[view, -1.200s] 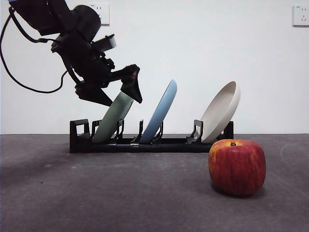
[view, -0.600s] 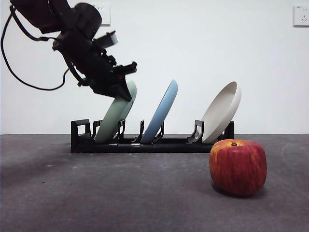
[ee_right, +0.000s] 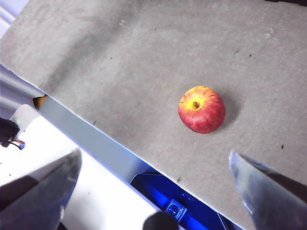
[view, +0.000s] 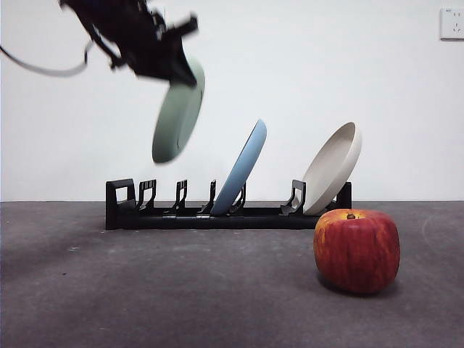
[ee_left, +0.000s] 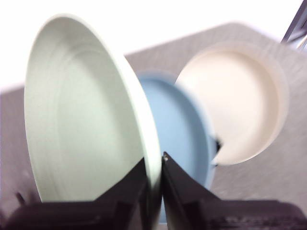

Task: Take the green plate from the plate rack,put the plate on the table,take the apple from the table,put the apple in the plate

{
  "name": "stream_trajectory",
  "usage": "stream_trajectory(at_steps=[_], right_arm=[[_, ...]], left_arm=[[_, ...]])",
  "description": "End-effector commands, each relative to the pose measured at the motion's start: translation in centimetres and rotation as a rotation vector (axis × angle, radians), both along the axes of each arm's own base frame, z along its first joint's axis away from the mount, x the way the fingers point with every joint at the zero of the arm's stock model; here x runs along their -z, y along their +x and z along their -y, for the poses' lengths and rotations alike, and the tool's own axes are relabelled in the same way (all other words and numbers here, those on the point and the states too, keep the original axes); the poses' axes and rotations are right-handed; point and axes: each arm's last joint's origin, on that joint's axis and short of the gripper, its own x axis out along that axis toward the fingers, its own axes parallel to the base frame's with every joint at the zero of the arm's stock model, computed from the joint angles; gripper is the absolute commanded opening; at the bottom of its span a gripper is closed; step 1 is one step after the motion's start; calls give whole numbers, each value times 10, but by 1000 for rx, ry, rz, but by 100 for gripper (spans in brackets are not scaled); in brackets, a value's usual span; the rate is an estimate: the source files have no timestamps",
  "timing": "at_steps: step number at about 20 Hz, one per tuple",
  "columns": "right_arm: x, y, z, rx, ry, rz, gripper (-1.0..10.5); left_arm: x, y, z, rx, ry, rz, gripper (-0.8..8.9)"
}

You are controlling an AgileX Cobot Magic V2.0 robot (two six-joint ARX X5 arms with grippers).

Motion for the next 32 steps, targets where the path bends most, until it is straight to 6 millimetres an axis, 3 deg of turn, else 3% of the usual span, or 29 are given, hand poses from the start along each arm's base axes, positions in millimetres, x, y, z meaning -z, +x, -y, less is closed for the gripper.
stream_trajectory(at_steps=[1,6,9,11,15,22,27,32], right_arm=[[-1,0,0,1,6,4,660],[-1,0,0,1,6,4,660],[-1,0,0,1,6,5,660],[-1,0,0,1,6,5,660],[-1,0,0,1,6,4,660],[-1,0,0,5,9,0,660],[-1,0,0,5,9,0,660],[-1,0,0,5,9,-1,660]], left_arm=[[-28,-24,-6,24,-9,40,-8],[-74,-104,-12,82,188,86,-6],[-77,-144,-2,122,376,76,-6],[-70,-159,11,145,471,26,-5],[-34,-174,41,221,602,-29,-5],[76,-171,78,249,804,-33,-6],[124,-154,103,290,930,-31,-6],[152,-151,121,330,987,-4,-6]])
